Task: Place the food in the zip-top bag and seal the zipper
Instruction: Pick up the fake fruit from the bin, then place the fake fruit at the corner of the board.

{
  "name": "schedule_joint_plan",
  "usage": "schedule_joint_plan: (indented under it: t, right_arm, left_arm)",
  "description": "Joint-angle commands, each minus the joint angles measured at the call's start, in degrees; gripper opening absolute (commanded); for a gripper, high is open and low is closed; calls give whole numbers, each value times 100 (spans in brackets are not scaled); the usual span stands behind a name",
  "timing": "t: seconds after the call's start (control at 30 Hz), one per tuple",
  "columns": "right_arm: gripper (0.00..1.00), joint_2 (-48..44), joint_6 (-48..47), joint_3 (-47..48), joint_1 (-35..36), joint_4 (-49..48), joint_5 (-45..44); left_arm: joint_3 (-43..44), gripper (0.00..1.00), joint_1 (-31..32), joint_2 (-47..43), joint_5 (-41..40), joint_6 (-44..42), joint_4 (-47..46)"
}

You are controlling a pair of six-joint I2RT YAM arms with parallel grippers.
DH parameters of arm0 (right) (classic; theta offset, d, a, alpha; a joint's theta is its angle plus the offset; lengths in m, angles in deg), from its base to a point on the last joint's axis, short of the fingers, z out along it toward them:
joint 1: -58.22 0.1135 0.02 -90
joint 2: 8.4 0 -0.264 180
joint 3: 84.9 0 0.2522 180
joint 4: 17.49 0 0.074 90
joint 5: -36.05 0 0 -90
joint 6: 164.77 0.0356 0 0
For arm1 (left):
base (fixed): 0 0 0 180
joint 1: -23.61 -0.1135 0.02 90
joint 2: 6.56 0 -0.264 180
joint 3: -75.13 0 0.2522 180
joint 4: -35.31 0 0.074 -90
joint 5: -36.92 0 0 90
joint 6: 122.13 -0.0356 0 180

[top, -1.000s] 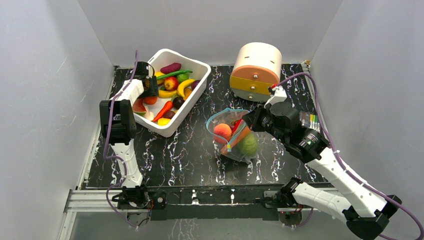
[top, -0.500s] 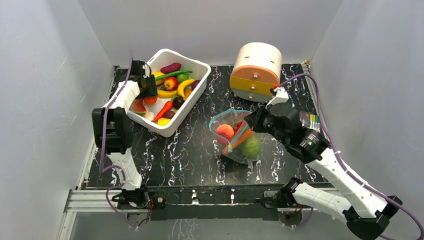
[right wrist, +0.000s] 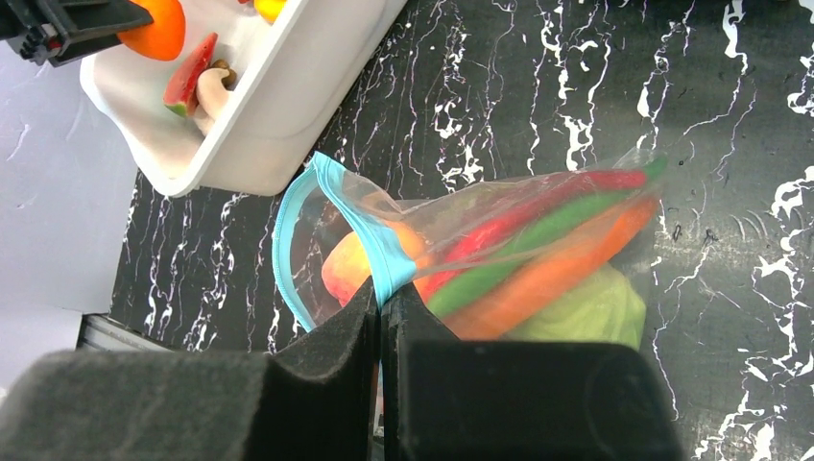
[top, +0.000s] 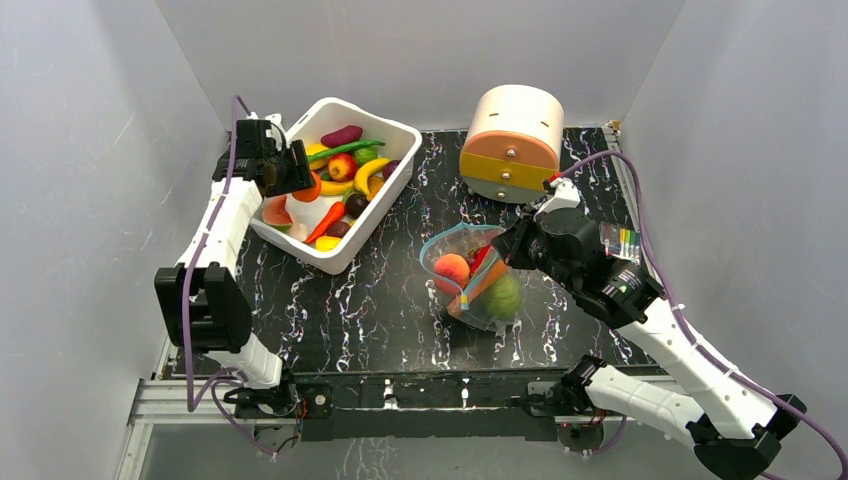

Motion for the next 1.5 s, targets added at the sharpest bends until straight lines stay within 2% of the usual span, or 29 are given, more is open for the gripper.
schedule_joint_plan:
  t: [0.0, 0.23, 0.37, 0.57, 0.97, 1.47]
  right_arm:
    - [0, -72, 93, 248, 20, -495, -183]
    - [0, 56, 268, 191, 19, -605, -35]
    - [0, 92, 338, 157, 19, -706, -2]
    - [0, 191, 403, 178, 20, -789, 39]
    - [0, 358, 509, 291, 13, -897, 139]
    - [0, 291, 662, 305, 16, -1110, 312]
  left_arm:
    - [-216, 34, 39, -626, 856, 91, 192]
    - [-629, 34, 101, -1290, 1481, 328, 73]
    - [-863, 34, 172, -1667, 2292, 605, -257]
    - [-862, 34, 542, -1848, 2926, 886, -439]
    - [-1073, 34, 1863, -2139, 3302, 1677, -1337]
    - [-1402, 34, 3408, -1825, 2877, 1976, -1927]
